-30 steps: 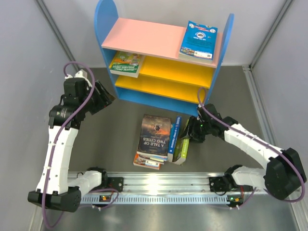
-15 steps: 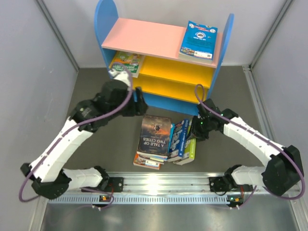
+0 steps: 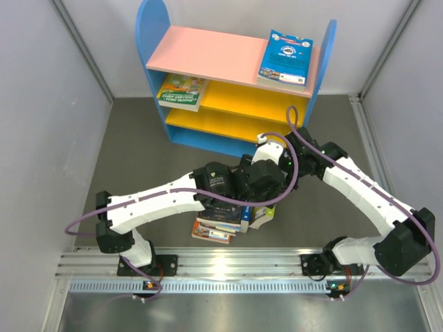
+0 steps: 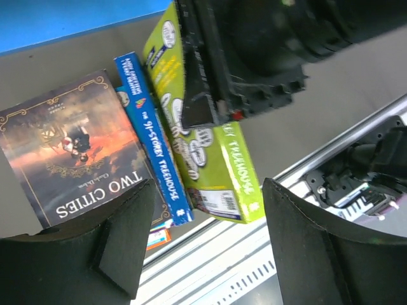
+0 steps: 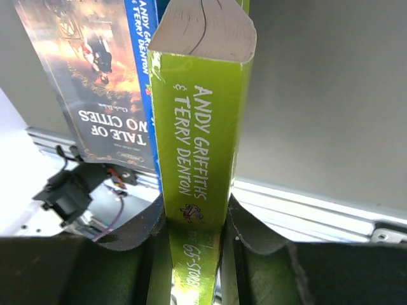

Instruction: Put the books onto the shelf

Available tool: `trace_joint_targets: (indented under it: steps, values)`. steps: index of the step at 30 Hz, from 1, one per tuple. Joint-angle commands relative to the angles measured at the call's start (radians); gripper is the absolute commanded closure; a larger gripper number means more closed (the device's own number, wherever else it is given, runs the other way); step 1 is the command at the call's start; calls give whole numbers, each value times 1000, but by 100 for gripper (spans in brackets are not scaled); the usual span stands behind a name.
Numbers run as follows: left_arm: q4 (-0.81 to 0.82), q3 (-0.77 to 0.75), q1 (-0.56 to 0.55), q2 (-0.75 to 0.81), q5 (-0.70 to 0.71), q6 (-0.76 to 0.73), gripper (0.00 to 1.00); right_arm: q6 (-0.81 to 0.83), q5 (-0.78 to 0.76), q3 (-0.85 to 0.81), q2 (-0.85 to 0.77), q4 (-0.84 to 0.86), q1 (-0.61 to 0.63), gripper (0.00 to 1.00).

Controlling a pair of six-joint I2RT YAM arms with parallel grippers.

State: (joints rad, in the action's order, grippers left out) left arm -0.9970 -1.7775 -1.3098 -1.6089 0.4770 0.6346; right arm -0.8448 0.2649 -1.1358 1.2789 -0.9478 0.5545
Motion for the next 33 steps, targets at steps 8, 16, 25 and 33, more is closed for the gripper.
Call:
trace_joint_targets:
  steps: [8,16,25,33]
  values:
    - [38,-48,-111,-28,26,11,26,-100,92,-166,45,-2,13,100]
    - [-104,-79,-120,-167,83,88,38,-100,108,-208,65,-9,10,100]
    - [-308,-168,-89,-275,222,209,61,-106,122,-203,45,-12,7,100]
    - [-414,-171,-83,-283,236,254,39,-109,123,-197,37,-12,-4,100]
